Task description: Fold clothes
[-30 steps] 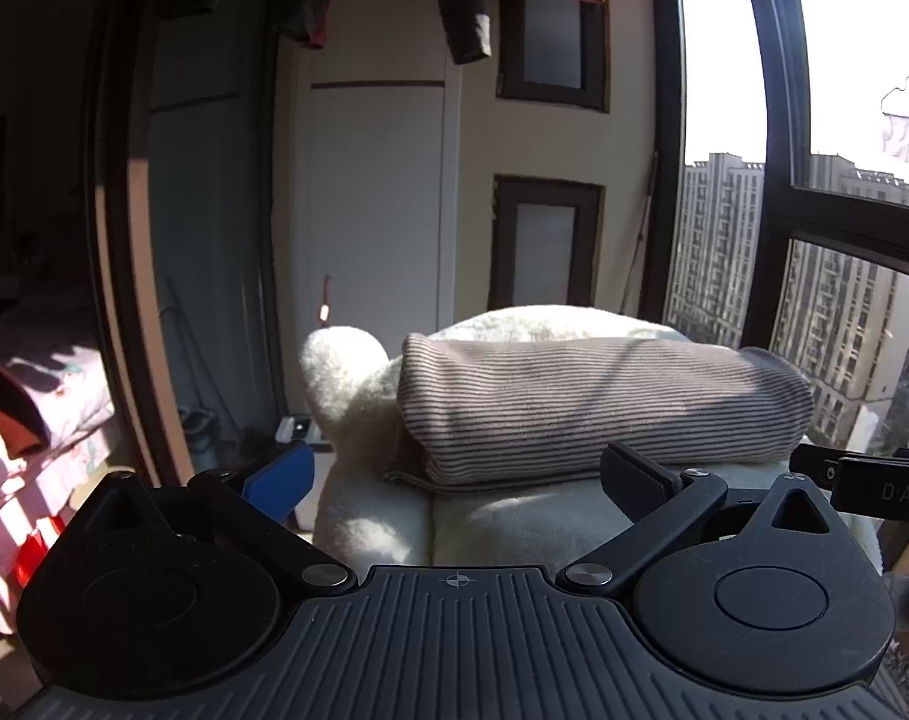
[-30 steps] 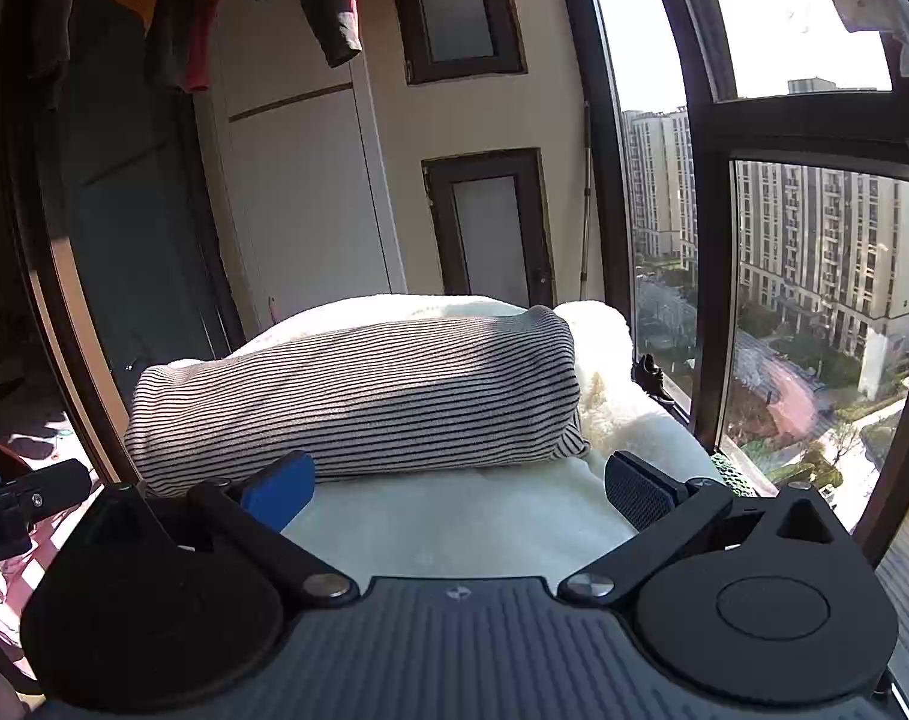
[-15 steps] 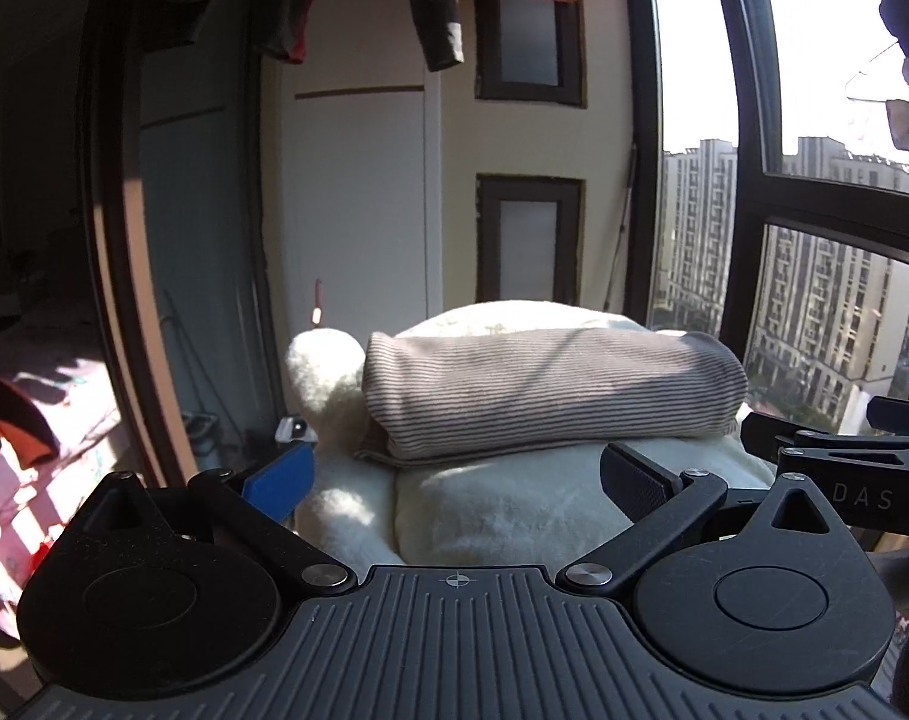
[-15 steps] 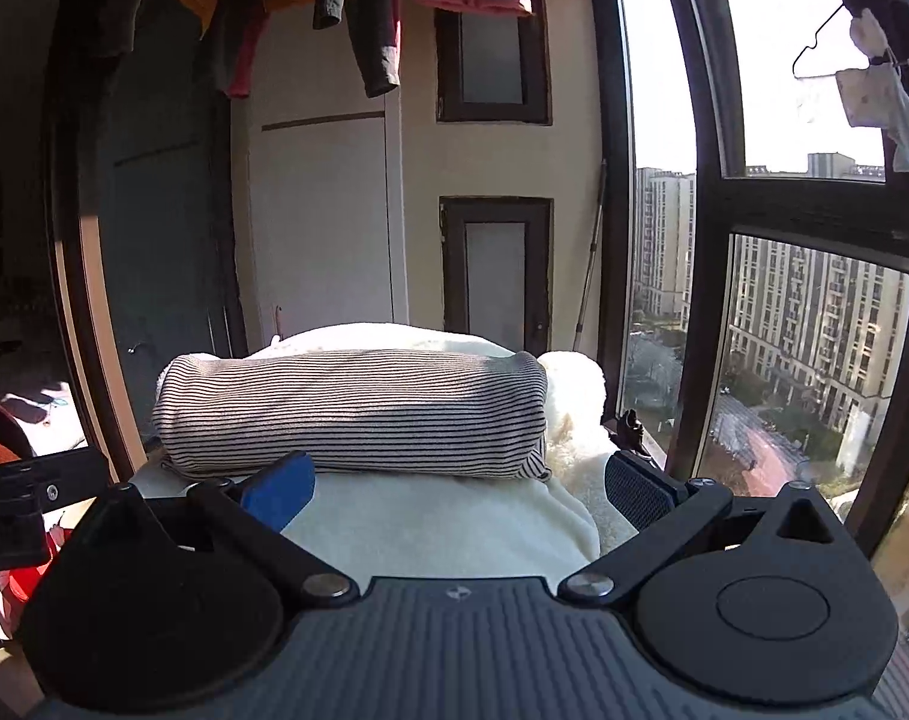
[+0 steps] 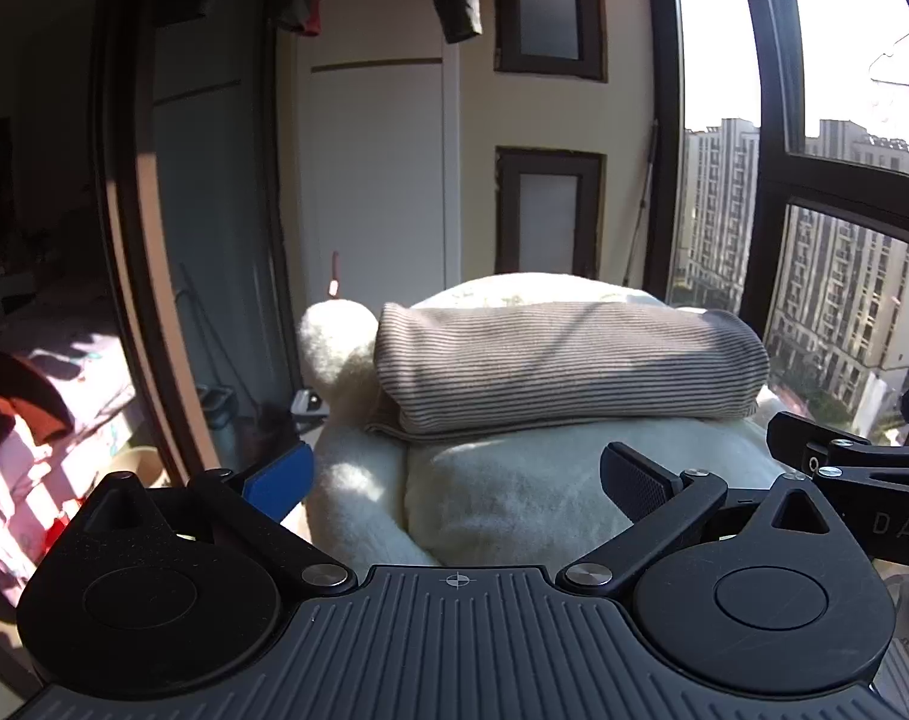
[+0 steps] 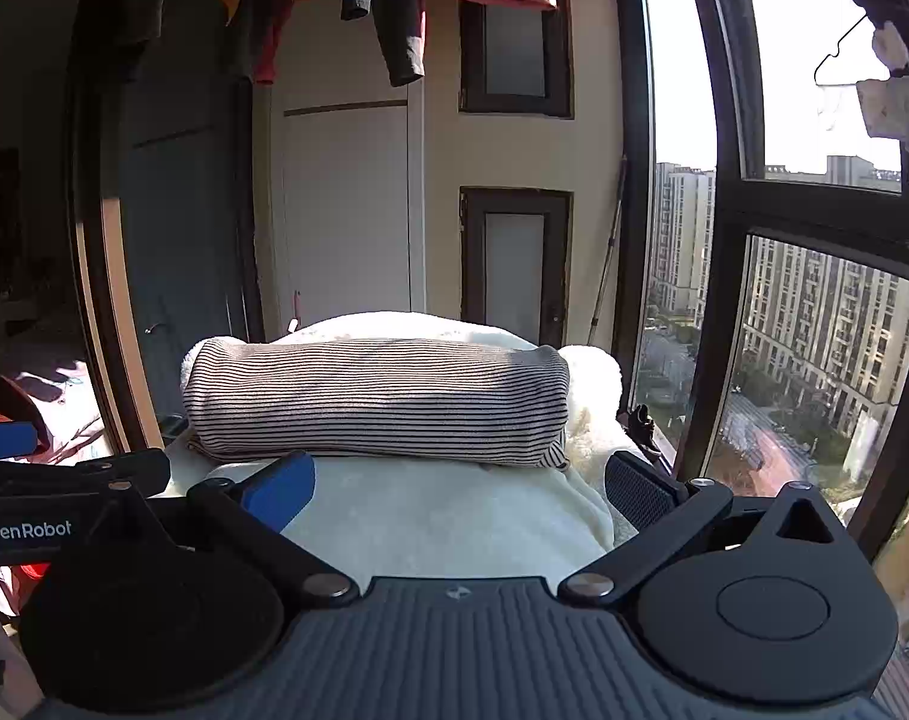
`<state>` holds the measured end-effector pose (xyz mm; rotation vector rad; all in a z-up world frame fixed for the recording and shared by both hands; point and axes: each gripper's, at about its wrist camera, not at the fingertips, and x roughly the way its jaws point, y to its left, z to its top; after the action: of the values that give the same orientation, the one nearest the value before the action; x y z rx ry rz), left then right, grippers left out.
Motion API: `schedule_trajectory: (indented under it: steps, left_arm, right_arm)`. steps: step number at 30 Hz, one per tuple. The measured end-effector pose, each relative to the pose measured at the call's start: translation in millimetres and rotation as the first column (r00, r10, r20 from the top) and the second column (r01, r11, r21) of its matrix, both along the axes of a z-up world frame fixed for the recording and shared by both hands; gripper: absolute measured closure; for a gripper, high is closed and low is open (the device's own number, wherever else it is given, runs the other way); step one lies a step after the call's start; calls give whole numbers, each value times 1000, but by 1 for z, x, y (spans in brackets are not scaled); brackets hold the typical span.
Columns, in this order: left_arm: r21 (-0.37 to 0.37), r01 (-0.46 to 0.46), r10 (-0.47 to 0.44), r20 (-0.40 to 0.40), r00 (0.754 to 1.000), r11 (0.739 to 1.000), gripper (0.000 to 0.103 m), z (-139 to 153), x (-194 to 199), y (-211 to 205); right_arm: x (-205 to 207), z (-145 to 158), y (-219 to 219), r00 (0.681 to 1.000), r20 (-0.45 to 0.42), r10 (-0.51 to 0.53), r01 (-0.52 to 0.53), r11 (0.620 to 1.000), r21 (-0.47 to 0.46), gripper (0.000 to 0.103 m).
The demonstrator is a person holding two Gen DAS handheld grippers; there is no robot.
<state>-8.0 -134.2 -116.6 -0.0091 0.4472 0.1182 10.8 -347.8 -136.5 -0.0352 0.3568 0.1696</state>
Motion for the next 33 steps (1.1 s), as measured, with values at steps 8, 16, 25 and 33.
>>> schedule_trajectory:
  steps: [8, 16, 25, 33]
  left_arm:
    - [-14, -6, 5, -33, 999, 1000, 0, -4, -3, 3]
    - [-43, -3, 0, -67, 998, 999, 0, -8, -2, 9]
    - [-44, 9, -12, -69, 998, 999, 0, -7, -1, 8]
    - [-41, 12, -15, -72, 997, 999, 0, -9, -2, 8]
  right_arm:
    - [1, -3, 3, 1000, -27, -3, 3, 1000, -10, 0]
    - [-1, -7, 7, 999, -45, 10, -11, 1000, -23, 0]
    - [0, -9, 4, 998, -63, -4, 3, 1000, -18, 0]
    - [0, -11, 1, 996, -92, 1, -1, 1000, 3, 0]
